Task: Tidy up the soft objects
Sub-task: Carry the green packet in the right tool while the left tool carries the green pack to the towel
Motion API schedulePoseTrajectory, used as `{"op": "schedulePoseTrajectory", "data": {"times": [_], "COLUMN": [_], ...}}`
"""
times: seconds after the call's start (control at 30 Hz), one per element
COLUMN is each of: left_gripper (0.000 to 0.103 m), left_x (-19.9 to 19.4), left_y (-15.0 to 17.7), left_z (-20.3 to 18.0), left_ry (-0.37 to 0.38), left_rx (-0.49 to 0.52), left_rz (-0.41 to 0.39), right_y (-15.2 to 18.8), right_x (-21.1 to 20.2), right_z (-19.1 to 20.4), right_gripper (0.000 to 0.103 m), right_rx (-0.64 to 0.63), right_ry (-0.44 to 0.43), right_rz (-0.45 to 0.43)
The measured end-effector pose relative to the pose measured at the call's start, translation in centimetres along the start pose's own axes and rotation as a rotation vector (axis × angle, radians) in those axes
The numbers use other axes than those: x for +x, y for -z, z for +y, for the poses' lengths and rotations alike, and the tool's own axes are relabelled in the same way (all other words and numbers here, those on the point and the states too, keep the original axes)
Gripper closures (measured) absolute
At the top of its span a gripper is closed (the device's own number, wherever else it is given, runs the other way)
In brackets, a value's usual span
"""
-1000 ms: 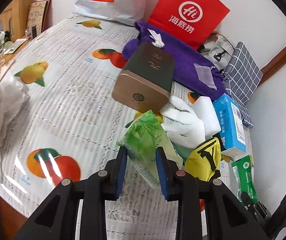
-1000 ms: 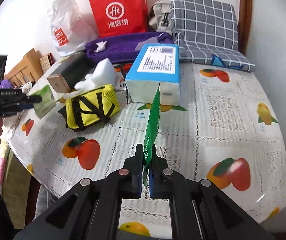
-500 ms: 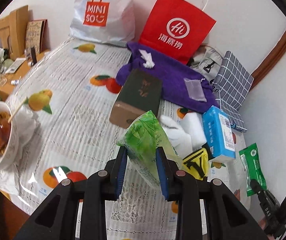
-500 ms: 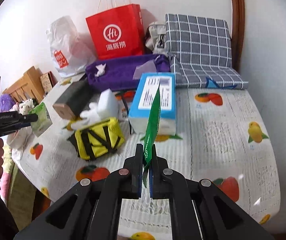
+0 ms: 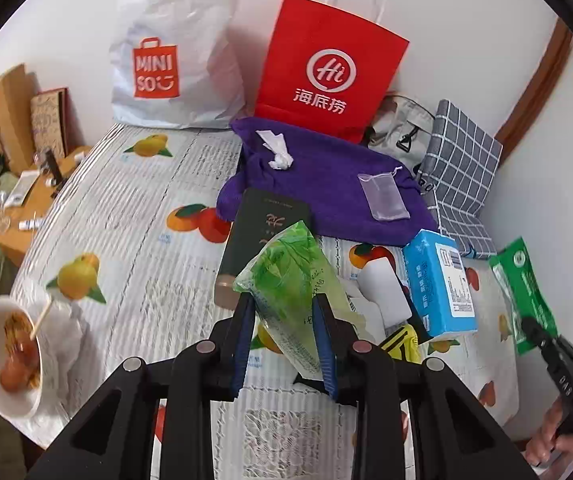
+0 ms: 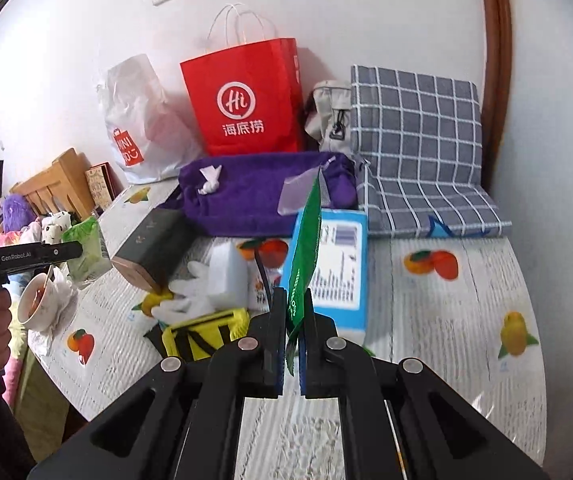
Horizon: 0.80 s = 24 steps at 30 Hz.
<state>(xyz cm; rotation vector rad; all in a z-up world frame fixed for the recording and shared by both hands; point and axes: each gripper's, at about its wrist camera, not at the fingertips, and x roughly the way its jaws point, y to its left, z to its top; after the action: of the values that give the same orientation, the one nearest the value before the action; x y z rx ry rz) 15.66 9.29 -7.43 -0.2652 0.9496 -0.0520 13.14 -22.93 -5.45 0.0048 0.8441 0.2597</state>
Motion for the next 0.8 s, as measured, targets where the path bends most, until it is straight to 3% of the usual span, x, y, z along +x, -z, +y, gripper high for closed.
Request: {"op": "schedulePoseTrajectory", "data": {"times": [0.33,0.63,0.8], "left_gripper": [0.075,0.075,0.075], "left_x": [1.6,4.9,7.0], "left_y": [-3.2,-6.0,-7.8], "left_z": [-2.0,-1.8,-1.6], "left_ry": [0.009,-0.023,0.014], "left_rx": [0.074,0.042,0.004], "left_rz": [0.005,0.003,0.016], "right_y": [-3.1,-6.4,-8.1], "right_x": [2.9,6.2,8.8], "right_z": [0.4,-0.2,-0.9], "right_gripper": [0.098,0.098,0.098], "right_rx": [-0.021,-0.021,0.012], "right_ry": [-0.004,0.001,-0.023], "right_rz": [0.009,0.004,0.011]}}
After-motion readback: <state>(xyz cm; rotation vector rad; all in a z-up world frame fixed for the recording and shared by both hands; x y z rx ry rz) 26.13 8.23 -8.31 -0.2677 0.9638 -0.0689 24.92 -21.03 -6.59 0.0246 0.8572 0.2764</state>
